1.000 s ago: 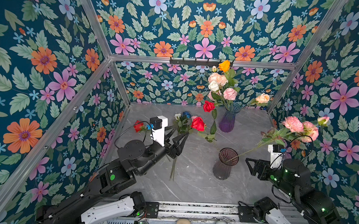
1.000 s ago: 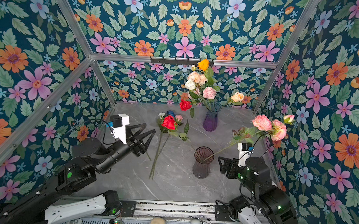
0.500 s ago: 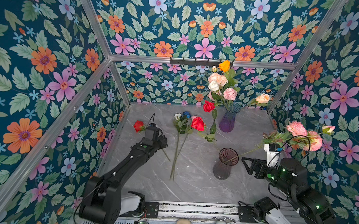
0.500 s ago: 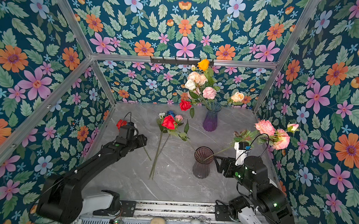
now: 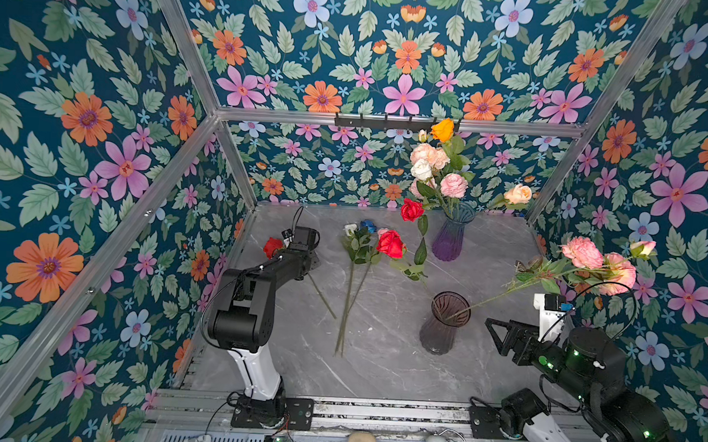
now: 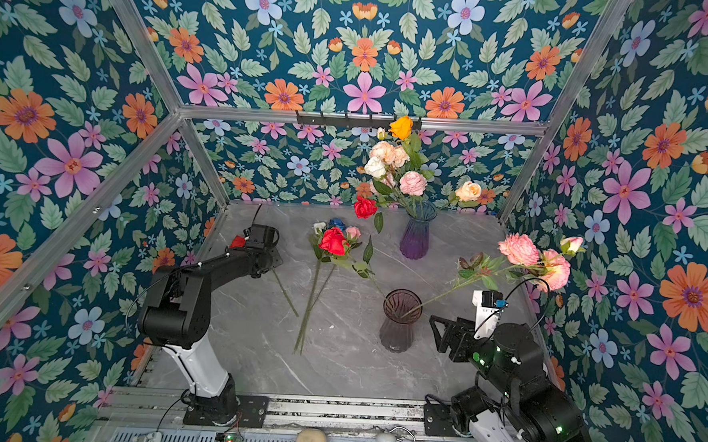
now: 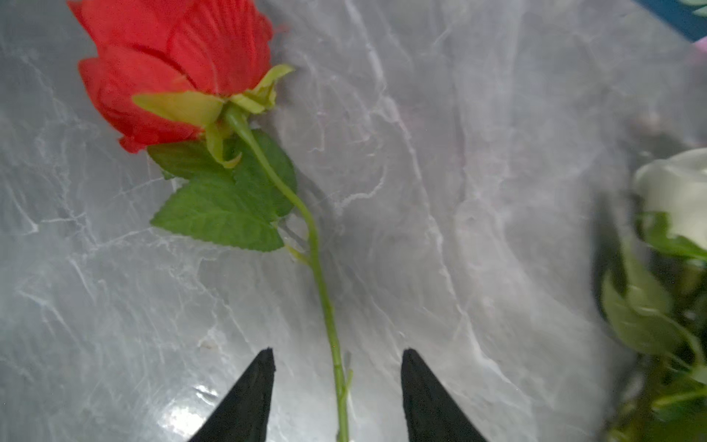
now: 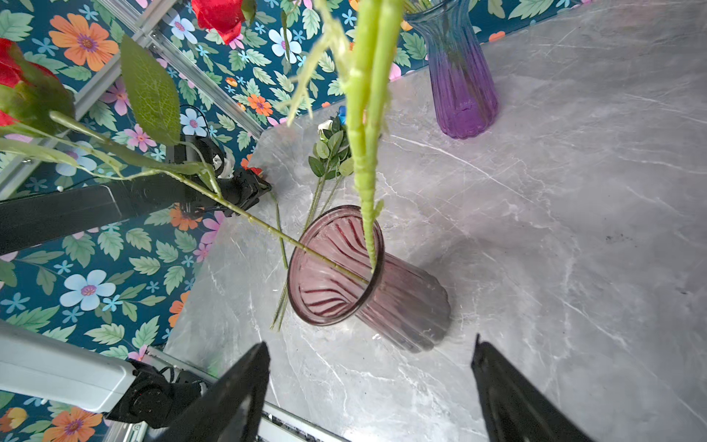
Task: Arrange the flowers into the vase
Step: 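Lift the red rose upright off the table with the left gripper, then carry the red rose over the dark red vase and lower its stem in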
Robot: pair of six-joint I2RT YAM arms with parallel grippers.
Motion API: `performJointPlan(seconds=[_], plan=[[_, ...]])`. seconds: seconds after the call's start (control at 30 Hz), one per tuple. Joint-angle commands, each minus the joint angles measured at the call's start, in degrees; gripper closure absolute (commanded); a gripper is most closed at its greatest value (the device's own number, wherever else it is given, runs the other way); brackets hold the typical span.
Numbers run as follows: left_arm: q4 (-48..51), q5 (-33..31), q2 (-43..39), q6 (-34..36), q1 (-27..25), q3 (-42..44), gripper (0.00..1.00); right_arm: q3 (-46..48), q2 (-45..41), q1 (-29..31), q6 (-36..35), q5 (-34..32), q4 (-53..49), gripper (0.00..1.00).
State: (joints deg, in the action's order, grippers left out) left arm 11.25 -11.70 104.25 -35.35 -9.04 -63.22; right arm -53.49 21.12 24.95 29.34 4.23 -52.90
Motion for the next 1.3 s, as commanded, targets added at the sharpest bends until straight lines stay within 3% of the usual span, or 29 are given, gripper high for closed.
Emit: performJointPlan(seconds=[0.0,0.13,0.27,0.33,0.4,0.5,0.57,0.77,0.9,0.97,1.03,1.13,1.2,1.27], plan=[[2.21,0.5,2.16,0.64,-0.1,-1.41,0.49,0.15,-0.67,0.04,-0.95,-1.32,-0.44,0.16],[2.95,-0.24,4.81,0.65,-0.01,-2.98,0.58,-0.27,-1.11,0.02,-1.77,-1.8,-1.0,0.15],[3.23,-0.42,6.98,0.97,-0.01,-4.03,0.59,-1.03,-1.45,0.03,-2.45,-2.77,-1.74,0.15],[3.31,-0.14,7.92,1.29,0.14,-4.38,0.7,-1.38,-1.53,0.09,-2.67,-3.02,-1.91,0.15],[3.11,1.05,8.27,1.43,0.33,-4.43,0.73,-1.76,-1.53,0.05,-2.96,-3.15,-2.32,0.15],[2.61,3.73,7.74,2.33,0.68,-4.25,1.0,-2.39,-1.71,0.02,-3.58,-4.03,-3.13,0.15],[2.74,4.63,6.47,2.73,0.78,-4.19,1.0,-2.77,-1.87,0.04,-4.06,-4.64,-3.73,0.15],[3.99,1.43,-6.53,4.05,0.78,-2.59,1.0,-3.81,-1.81,0.03,-5.0,-6.05,-4.48,0.15],[3.35,-0.44,-23.05,5.15,0.26,-1.76,1.0,-3.63,-1.35,0.05,-5.17,-5.89,-3.98,0.15],[1.9,-4.19,-32.34,7.86,-3.19,-2.51,1.0,-3.16,-1.38,0.05,-5.06,-5.36,-3.45,0.15],[-2.1,-10.99,-41.28,14.14,-11.93,-4.02,1.0,-2.5,-1.36,0.04,-5.09,-4.51,-2.85,0.15],[-6.49,-12.8,-48.4,20.26,-24.41,-8.65,1.0,-1.73,-1.18,0.09,-5.09,-3.77,-2.53,0.15],[-7.62,-6.65,-50.03,19.44,-28.14,-12.0,1.0,-1.87,-1.02,0.07,-5.01,-3.58,-2.46,0.15],[-13.76,7.59,-51.27,16.43,-28.4,-12.29,1.0,-2.43,-0.78,0.07,-4.66,-3.12,-2.34,0.15]])
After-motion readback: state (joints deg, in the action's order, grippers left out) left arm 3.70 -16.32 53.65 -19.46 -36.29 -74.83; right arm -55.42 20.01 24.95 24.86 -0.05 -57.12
